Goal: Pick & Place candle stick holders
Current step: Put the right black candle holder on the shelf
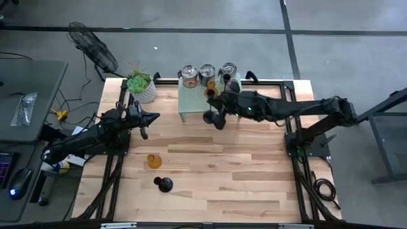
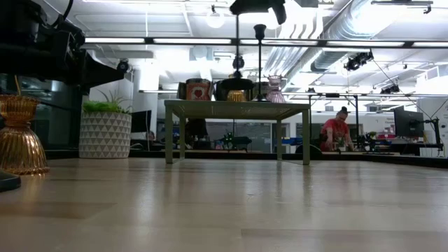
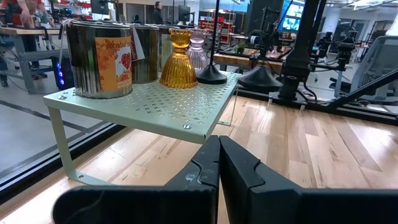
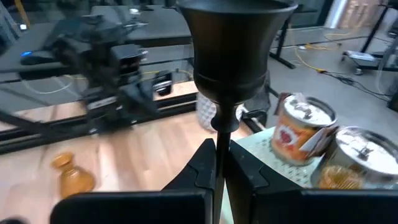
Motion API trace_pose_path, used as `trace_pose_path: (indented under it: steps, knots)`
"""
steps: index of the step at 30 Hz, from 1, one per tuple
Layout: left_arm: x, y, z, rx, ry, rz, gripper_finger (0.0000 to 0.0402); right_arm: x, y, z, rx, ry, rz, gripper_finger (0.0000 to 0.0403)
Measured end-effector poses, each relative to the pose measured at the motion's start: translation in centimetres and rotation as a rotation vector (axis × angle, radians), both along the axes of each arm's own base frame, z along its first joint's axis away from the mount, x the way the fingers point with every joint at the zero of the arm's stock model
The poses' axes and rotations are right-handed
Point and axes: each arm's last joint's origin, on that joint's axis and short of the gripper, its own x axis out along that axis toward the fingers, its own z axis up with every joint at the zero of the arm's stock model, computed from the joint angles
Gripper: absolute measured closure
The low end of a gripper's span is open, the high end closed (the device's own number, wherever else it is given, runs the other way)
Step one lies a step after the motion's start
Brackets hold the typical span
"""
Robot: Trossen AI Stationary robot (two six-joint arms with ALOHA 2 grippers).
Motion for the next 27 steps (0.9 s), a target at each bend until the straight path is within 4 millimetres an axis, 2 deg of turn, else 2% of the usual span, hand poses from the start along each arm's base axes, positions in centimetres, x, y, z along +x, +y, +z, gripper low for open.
trace_pose_path:
  steps: [8,14,21,27]
  knots:
    - [0.0,0.0,0.0,0.0,-0.001,0.0,0.0402,2.6,-3.0,-0.1,0.013,0.011,-0.042,0.0397]
    - [0.0,0.0,0.0,0.0,0.0,0.0,0.0402,2.9,-4.2,-0.4,0.016,0.019,-0.078,0.0397]
    - [0.0,0.0,0.0,0.0,-0.001,0.0,0.0402,2.8,-4.7,-0.4,0.006,0.02,-0.136,0.0396]
    - [0.0,0.0,0.0,0.0,-0.001,0.0,0.0402,2.8,-4.4,-0.4,0.029,0.008,-0.133,0.0396]
